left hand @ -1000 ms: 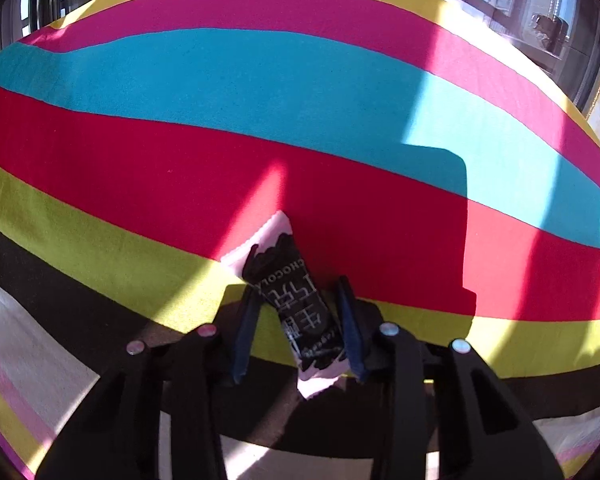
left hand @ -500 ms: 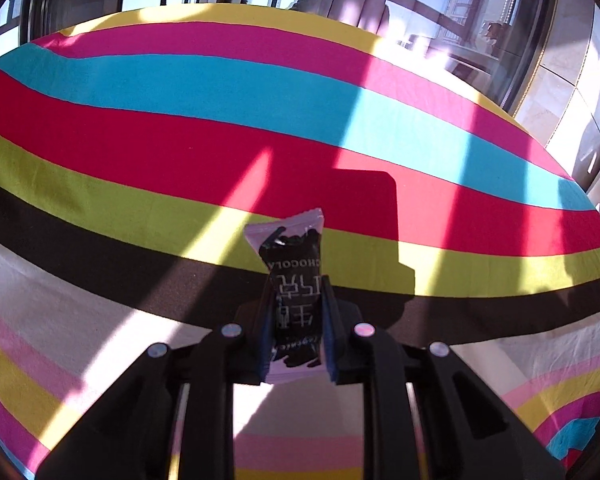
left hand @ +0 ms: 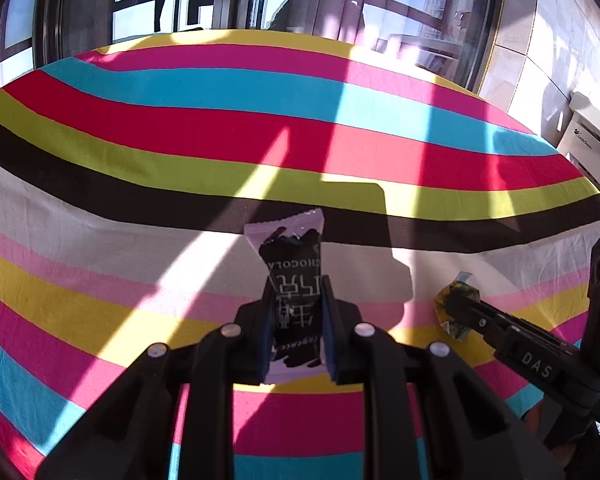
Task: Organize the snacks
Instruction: 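Carry both snacks over the white box and lower them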
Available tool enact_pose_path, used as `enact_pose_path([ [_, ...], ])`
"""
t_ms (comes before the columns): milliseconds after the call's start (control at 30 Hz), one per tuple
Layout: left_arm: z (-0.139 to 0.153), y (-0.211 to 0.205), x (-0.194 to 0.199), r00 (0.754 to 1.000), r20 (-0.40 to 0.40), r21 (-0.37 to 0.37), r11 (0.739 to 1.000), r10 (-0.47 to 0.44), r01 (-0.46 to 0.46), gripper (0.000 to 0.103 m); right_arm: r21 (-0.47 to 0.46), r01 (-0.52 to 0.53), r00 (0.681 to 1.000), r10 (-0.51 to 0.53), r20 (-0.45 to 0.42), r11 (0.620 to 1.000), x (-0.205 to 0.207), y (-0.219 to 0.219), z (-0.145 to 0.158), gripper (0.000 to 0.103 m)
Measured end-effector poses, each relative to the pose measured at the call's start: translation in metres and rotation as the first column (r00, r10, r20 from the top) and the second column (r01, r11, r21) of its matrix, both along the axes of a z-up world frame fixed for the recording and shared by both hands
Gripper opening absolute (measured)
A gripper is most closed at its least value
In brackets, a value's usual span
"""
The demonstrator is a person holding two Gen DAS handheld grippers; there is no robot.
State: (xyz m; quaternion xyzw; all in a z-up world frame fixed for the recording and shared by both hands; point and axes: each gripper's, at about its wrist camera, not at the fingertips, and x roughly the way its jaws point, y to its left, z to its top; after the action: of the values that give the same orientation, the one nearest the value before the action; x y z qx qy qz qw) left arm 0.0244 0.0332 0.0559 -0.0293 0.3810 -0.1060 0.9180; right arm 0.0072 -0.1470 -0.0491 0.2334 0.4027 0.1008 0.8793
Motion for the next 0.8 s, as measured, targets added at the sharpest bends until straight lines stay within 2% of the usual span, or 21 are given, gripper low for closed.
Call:
enact_pose_path([
  [200, -0.006, 0.016, -0.031, 0.999, -0.036, -0.063, 0.998, 0.018, -0.020, 0.021, 0.000, -0.008, 1.000, 0.008, -0.006, 1.000, 0.002, 0.001, -0.001, 0.028],
  [367, -0.007, 0.030, -0.055, 0.998, -0.057, -0.079, 0.997, 0.012, -0.017, 0.021, -0.002, -0.003, 1.000, 0.003, -0.023, 1.000, 0.001, 0.000, 0.002, 0.027],
  [467, -0.007, 0.043, -0.070, 0.998, -0.056, -0.077, 0.997, 0.013, -0.017, 0.021, 0.068, 0.011, 0.999, -0.008, -0.040, 0.998, -0.015, -0.001, 0.007, 0.027],
  [567, -0.009, 0.057, -0.082, 0.997, -0.073, -0.082, 0.996, 0.023, -0.029, 0.021, 0.087, -0.011, 1.000, 0.013, -0.029, 0.996, -0.036, 0.008, 0.018, 0.027],
  [800, -0.013, 0.072, -0.107, 0.996, -0.084, -0.089, 0.996, 0.015, -0.023, 0.021, 0.009, -0.086, 0.996, 0.086, -0.036, 0.996, -0.065, 0.040, 0.029, 0.027],
])
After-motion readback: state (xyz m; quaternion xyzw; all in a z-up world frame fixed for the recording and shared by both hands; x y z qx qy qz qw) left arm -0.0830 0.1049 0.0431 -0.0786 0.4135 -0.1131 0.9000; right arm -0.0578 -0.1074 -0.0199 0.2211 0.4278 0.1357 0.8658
